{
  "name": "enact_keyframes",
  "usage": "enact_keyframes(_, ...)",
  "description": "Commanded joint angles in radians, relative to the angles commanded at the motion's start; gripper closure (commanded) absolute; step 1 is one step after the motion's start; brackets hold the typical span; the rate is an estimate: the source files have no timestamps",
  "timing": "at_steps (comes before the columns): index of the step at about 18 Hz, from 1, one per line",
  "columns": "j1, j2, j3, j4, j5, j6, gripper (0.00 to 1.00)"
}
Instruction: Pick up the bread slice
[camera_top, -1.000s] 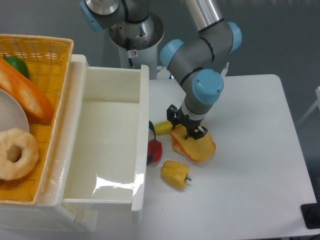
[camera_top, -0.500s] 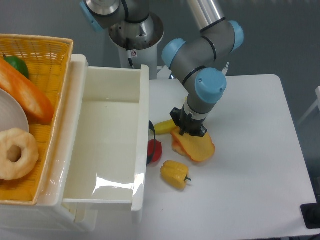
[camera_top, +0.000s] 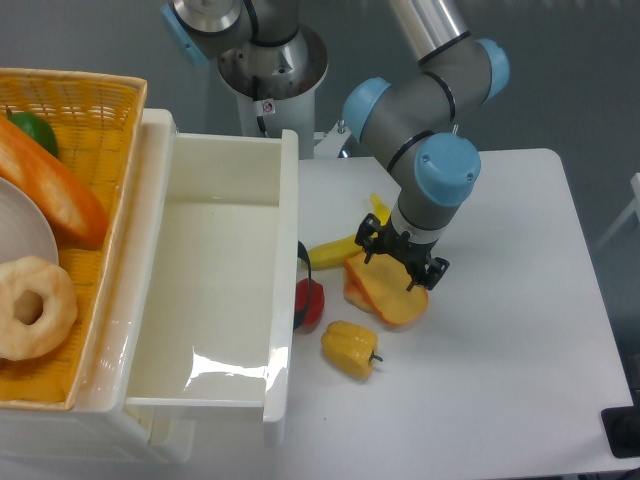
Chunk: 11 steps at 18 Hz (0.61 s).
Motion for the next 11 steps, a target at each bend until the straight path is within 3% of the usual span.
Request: enact_keyframes(11,-0.009,0.003,-0.046,0.002,0.026,0.0,0.0)
